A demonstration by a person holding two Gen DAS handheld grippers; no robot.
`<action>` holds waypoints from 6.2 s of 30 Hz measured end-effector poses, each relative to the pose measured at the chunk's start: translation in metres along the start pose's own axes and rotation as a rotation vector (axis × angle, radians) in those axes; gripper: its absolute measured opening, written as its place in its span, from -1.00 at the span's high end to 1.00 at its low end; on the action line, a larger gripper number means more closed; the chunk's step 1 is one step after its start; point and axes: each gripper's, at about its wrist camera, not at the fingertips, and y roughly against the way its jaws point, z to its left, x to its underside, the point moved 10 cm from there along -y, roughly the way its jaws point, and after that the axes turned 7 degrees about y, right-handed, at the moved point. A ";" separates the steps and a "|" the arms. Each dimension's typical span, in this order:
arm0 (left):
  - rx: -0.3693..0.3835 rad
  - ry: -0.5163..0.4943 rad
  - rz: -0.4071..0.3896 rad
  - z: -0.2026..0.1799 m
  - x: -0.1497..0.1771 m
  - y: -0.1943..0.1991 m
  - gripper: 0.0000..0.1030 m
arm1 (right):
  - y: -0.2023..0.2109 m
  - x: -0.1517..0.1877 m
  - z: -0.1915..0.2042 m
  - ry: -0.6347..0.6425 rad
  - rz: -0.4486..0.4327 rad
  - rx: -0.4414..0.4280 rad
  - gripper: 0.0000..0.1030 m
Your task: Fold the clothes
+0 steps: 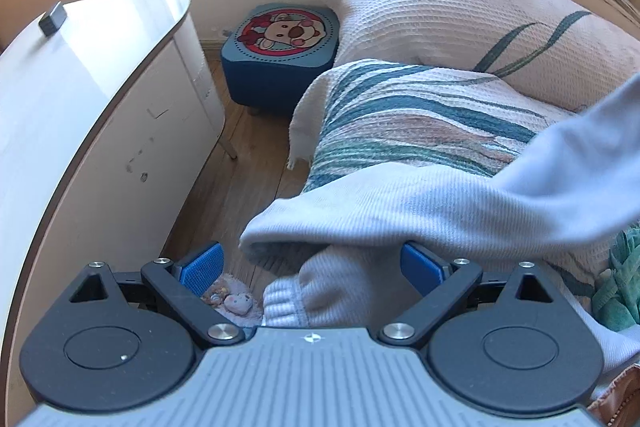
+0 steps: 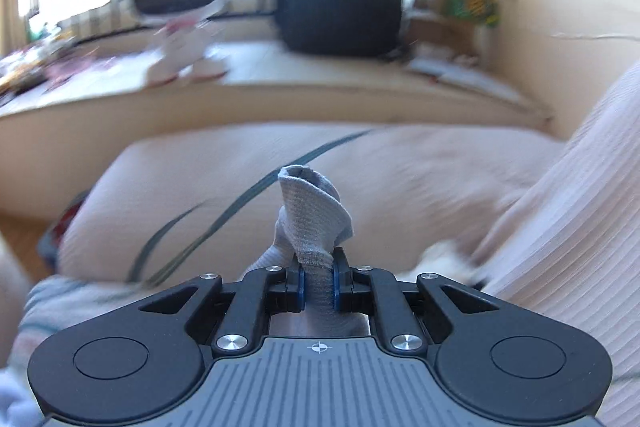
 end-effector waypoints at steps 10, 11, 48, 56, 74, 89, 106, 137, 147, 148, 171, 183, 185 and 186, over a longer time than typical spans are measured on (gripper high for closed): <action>-0.041 -0.021 0.035 0.012 -0.009 -0.019 -0.89 | -0.059 0.043 -0.038 -0.038 0.202 0.115 0.57; -0.042 -0.018 0.040 0.015 -0.009 -0.020 -0.89 | -0.062 0.052 -0.036 -0.028 0.219 0.123 0.49; -0.075 -0.085 0.026 0.064 -0.014 -0.023 -0.90 | 0.089 0.128 0.226 0.881 0.069 -0.486 0.93; -0.059 -0.113 -0.065 0.039 -0.052 -0.011 -0.90 | 0.063 0.049 0.192 0.720 -0.022 -0.307 0.94; -0.018 -0.082 0.000 0.036 -0.049 -0.030 -0.90 | -0.113 0.033 0.170 0.448 0.243 -0.212 0.83; 0.014 -0.074 0.007 0.029 -0.026 -0.017 -0.92 | -0.036 0.041 0.138 0.400 0.180 -0.283 0.64; 0.052 -0.013 0.084 0.028 0.017 -0.043 -0.95 | 0.110 0.135 0.060 0.275 0.228 -0.301 0.64; -0.124 -0.043 0.109 0.068 0.027 -0.034 0.95 | 0.211 0.224 0.066 0.200 0.353 -0.363 0.41; -0.056 0.034 0.109 0.088 0.031 -0.019 0.07 | 0.216 0.241 0.094 0.171 0.379 -0.419 0.11; -0.031 0.032 0.105 0.081 0.032 -0.017 -0.35 | 0.214 0.242 0.094 0.163 0.377 -0.412 0.04; 0.086 -0.197 0.076 -0.030 0.050 0.007 -0.61 | 0.234 0.110 0.105 0.832 0.026 -0.084 0.77; 0.054 -0.228 0.130 -0.023 0.065 -0.010 -0.61 | 0.219 0.208 0.126 0.970 0.190 -0.236 0.54; 0.058 -0.242 0.133 -0.027 0.067 -0.011 -0.61 | 0.222 0.217 0.121 0.870 0.229 -0.287 0.54; 0.061 -0.252 0.135 -0.030 0.068 -0.011 -0.61 | 0.223 0.219 0.116 0.838 0.232 -0.288 0.53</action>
